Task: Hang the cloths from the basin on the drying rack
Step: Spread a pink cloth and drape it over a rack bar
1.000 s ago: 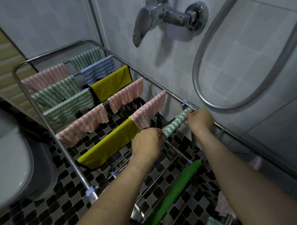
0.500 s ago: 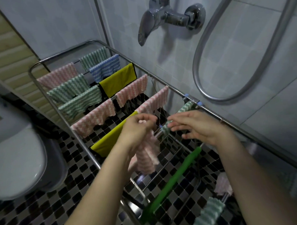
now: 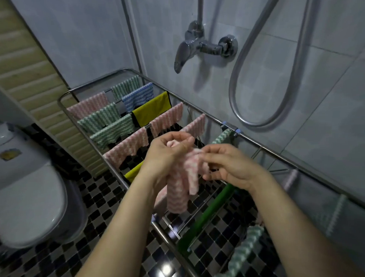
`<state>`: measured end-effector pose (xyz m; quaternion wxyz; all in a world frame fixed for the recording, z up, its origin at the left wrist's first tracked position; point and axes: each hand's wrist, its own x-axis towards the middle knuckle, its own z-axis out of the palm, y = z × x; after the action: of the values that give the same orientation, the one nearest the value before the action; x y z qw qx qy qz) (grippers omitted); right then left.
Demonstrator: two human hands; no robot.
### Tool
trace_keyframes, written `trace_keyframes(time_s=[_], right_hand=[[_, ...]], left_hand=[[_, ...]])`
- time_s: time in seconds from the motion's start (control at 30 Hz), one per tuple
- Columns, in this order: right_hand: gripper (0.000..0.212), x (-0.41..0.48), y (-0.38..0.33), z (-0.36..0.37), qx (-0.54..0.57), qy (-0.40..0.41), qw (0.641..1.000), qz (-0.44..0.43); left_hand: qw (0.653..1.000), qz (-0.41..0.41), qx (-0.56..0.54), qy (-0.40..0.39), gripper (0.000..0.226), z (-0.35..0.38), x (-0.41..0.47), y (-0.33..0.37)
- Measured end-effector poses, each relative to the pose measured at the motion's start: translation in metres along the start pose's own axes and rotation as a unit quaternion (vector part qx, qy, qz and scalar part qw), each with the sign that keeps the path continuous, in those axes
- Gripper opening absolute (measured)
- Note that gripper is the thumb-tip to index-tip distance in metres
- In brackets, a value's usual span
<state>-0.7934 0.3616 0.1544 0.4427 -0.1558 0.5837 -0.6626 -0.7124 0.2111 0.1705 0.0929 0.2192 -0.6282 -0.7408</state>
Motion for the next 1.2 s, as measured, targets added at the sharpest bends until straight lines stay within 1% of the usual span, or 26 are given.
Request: trace_keyframes(time_s=[0.07,0.1,0.2,0.23,0.3,0.37,0.4,0.47,0.53,0.57,0.6,0.67,0.7,0.73,0.77,0.8,0.83,0.87,0.9,0.93,0.97,1.03,1.07,1.13,1.2], right_hand=[[0.02,-0.009,-0.007,-0.006,0.047,0.021,0.999,-0.018],[0.021,-0.015,-0.011,-0.009,0.051,0.038,0.998,-0.027],[0.018,-0.023,-0.015,-0.02,-0.005,0.061,0.997,-0.051],[0.014,-0.027,-0.017,-0.023,-0.028,0.061,0.996,-0.061],[0.002,-0.035,-0.023,-0.033,-0.074,0.048,0.993,-0.08],[0.013,-0.047,-0.031,-0.049,-0.156,0.038,0.983,-0.089],[0.016,-0.051,-0.035,-0.056,-0.213,0.042,0.972,-0.093],[0.019,-0.062,-0.041,-0.072,-0.296,0.078,0.947,-0.098],[0.014,-0.07,-0.042,-0.086,-0.319,0.127,0.935,-0.087],[0.01,-0.073,-0.041,-0.094,-0.347,0.155,0.921,-0.086],[0.007,-0.074,-0.039,-0.102,-0.4,0.182,0.894,-0.089],[0.008,-0.079,-0.035,-0.114,-0.523,0.227,0.817,-0.09],[0.006,-0.081,-0.032,-0.119,-0.559,0.252,0.785,-0.087],[0.006,-0.083,-0.028,-0.122,-0.565,0.282,0.77,-0.09],[0.008,-0.082,-0.022,-0.126,-0.547,0.313,0.77,-0.097],[0.011,-0.081,-0.016,-0.13,-0.502,0.343,0.787,-0.105],[0.015,-0.08,-0.009,-0.136,-0.429,0.366,0.819,-0.108],[0.018,-0.079,-0.003,-0.14,-0.343,0.374,0.855,-0.107],[0.021,-0.077,0.002,-0.144,-0.26,0.371,0.886,-0.101],[0.02,-0.075,0.007,-0.146,-0.187,0.362,0.909,-0.089],[0.016,-0.075,0.01,-0.148,-0.125,0.352,0.924,-0.077],[0.006,-0.073,0.017,-0.155,-0.036,0.338,0.939,-0.058],[0.006,-0.071,0.021,-0.157,-0.017,0.336,0.94,-0.054],[0.012,-0.065,0.028,-0.171,-0.045,0.343,0.937,-0.048],[0.017,-0.059,0.031,-0.178,-0.112,0.361,0.924,-0.053]], left_hand=[[0.998,0.011,0.053,-0.024,0.013,-0.002,-0.006,0.001],[0.995,0.012,0.089,-0.041,0.015,-0.003,-0.009,0.002],[0.974,0.019,0.202,-0.099,0.032,-0.005,-0.015,0.004],[0.966,0.033,0.234,-0.107,0.033,-0.004,-0.017,0.006],[0.953,0.073,0.276,-0.105,0.03,-0.001,-0.02,0.009],[0.946,0.109,0.286,-0.111,0.025,0.006,-0.023,0.013],[0.946,0.121,0.28,-0.115,0.023,0.009,-0.025,0.015],[0.951,0.133,0.252,-0.118,0.018,0.019,-0.029,0.017],[0.956,0.133,0.23,-0.125,0.013,0.031,-0.035,0.017],[0.955,0.132,0.227,-0.137,0.012,0.04,-0.039,0.015],[0.952,0.131,0.232,-0.151,0.011,0.046,-0.042,0.012],[0.942,0.114,0.256,-0.185,0.015,0.061,-0.046,0.005],[0.935,0.101,0.275,-0.201,0.02,0.067,-0.047,0.001],[0.923,0.096,0.3,-0.222,0.023,0.074,-0.046,-0.003],[0.908,0.098,0.328,-0.239,0.021,0.078,-0.043,-0.008],[0.894,0.107,0.358,-0.249,0.016,0.082,-0.04,-0.014],[0.883,0.115,0.383,-0.246,0.012,0.087,-0.036,-0.021],[0.879,0.119,0.401,-0.227,0.014,0.092,-0.032,-0.029],[0.883,0.12,0.408,-0.196,0.02,0.097,-0.029,-0.038],[0.892,0.117,0.404,-0.166,0.024,0.101,-0.026,-0.046],[0.901,0.113,0.395,-0.144,0.023,0.105,-0.024,-0.055],[0.913,0.086,0.38,-0.124,0.02,0.115,-0.02,-0.071],[0.916,0.07,0.376,-0.118,0.02,0.117,-0.018,-0.078],[0.922,0.043,0.369,-0.109,0.023,0.126,-0.012,-0.092],[0.928,0.028,0.358,-0.099,0.022,0.13,-0.009,-0.098]])
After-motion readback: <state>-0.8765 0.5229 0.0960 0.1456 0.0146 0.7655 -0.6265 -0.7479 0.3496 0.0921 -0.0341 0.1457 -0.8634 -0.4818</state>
